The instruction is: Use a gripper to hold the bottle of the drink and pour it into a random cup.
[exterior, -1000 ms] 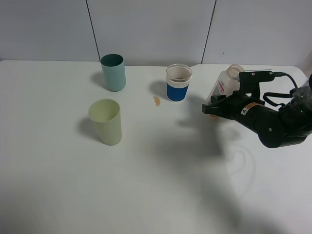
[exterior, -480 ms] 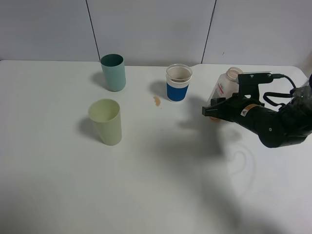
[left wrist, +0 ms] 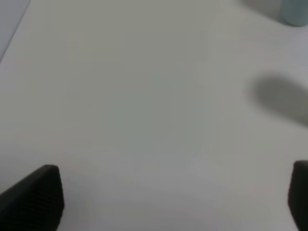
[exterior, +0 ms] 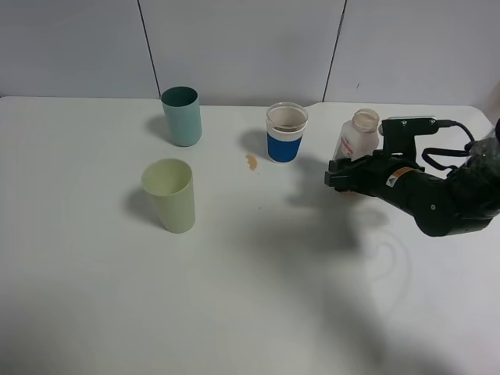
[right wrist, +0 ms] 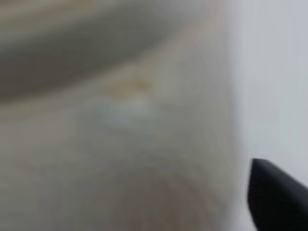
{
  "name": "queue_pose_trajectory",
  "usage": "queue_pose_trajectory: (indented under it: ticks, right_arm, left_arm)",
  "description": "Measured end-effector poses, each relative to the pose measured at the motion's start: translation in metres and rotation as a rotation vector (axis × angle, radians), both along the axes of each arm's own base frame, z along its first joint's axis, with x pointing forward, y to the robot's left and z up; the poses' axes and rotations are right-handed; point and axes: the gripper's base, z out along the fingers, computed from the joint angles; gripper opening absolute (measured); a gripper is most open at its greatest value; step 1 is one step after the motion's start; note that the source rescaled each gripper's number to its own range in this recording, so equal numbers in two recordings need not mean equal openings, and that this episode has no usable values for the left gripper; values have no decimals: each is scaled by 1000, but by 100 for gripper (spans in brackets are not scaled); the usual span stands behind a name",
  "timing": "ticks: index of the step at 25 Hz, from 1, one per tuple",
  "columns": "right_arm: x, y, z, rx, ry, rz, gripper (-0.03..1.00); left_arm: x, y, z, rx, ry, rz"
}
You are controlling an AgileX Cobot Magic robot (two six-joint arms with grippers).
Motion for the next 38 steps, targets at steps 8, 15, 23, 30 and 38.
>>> queue_pose_trajectory:
  ticks: [8, 15, 23, 30, 38]
  right_arm:
    - [0, 0, 0, 1, 0, -6, 79]
    - [0, 0, 0, 9, 2, -8, 79]
    - [-1, 3, 21, 49, -29, -7, 79]
    - [-4, 3, 41, 45, -24, 10, 79]
    - [-10, 1, 84, 32, -153, 38, 79]
  left_arm:
    - [0, 0, 0, 0, 0, 0]
    - [0, 0, 0, 0, 0, 0]
    - [0, 0, 0, 0, 0, 0]
    - [0, 0, 0, 0, 0, 0]
    - [0, 0, 0, 0, 0, 0]
